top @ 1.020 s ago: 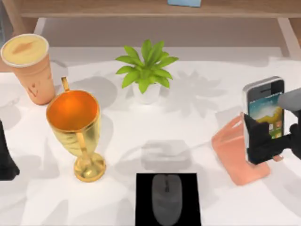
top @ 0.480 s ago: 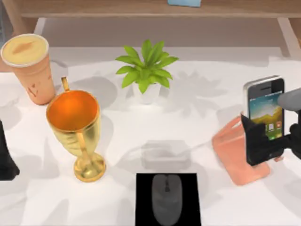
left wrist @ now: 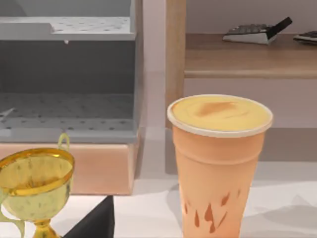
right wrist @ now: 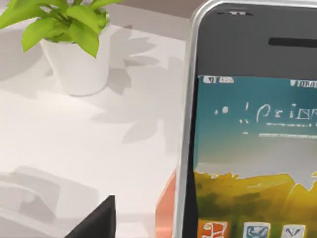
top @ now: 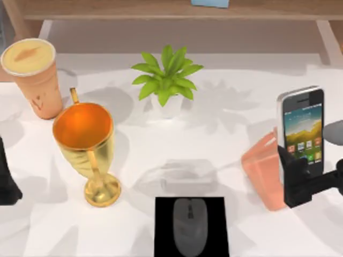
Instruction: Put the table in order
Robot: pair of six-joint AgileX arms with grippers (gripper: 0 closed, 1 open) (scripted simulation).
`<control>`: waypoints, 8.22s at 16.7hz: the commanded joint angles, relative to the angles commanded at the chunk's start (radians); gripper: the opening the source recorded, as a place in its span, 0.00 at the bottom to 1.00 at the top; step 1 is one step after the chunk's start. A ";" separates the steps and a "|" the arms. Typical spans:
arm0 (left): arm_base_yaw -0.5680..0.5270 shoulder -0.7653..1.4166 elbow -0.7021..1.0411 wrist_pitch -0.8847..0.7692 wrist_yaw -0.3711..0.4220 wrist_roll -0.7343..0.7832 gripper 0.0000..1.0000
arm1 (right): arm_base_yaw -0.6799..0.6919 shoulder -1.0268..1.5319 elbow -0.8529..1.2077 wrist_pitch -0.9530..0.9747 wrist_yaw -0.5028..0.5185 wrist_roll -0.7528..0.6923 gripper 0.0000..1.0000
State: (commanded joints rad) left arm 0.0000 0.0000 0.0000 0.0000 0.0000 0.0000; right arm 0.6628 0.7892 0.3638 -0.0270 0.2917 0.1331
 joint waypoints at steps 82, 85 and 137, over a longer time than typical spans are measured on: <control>-0.068 2.014 0.623 1.193 -0.019 -0.004 0.40 | -0.663 -0.789 -0.364 0.027 -0.292 -0.133 1.00; -0.068 2.014 0.623 1.193 -0.019 -0.004 0.17 | -0.663 -0.789 -0.364 0.027 -0.292 -0.133 1.00; -0.309 2.001 1.547 0.250 -0.266 -0.052 0.00 | -0.663 -0.789 -0.364 0.027 -0.292 -0.133 1.00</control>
State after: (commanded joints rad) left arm -0.3086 2.0011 1.5473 0.2496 -0.2663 -0.0521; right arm 0.0000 0.0000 0.0000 0.0000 0.0000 0.0000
